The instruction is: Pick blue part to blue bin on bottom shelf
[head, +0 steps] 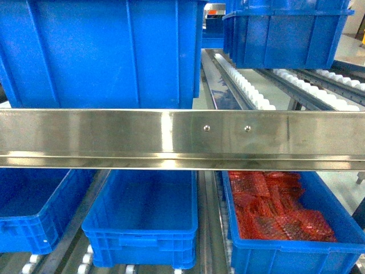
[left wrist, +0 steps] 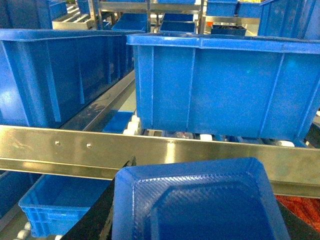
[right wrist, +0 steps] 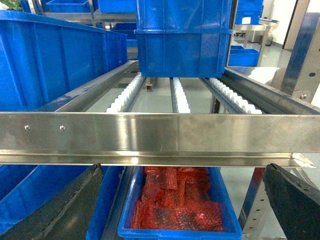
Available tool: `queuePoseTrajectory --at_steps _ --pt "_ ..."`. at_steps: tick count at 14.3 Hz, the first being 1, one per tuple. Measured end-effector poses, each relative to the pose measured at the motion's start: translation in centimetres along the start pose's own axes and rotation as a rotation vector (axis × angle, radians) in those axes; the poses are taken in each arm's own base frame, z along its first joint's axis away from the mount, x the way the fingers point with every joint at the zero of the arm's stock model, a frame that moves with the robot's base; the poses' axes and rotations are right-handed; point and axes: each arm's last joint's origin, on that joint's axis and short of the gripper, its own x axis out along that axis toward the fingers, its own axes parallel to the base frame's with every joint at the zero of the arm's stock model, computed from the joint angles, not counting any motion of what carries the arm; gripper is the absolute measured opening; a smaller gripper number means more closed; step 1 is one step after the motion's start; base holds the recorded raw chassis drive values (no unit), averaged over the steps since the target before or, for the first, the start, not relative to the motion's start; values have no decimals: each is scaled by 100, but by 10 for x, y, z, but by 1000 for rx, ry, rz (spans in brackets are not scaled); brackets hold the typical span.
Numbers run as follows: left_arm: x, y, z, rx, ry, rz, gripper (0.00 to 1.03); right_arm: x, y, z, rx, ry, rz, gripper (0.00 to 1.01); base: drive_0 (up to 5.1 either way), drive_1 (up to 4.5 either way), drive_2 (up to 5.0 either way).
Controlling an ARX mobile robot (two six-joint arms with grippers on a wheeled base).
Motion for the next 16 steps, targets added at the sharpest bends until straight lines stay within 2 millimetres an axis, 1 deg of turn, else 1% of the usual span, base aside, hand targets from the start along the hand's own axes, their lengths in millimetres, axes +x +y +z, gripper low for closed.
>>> queuePoseTrajectory --at_steps 16 --pt "0 0 0 0 0 0 44 0 0 0 0 0 0 98 0 0 0"
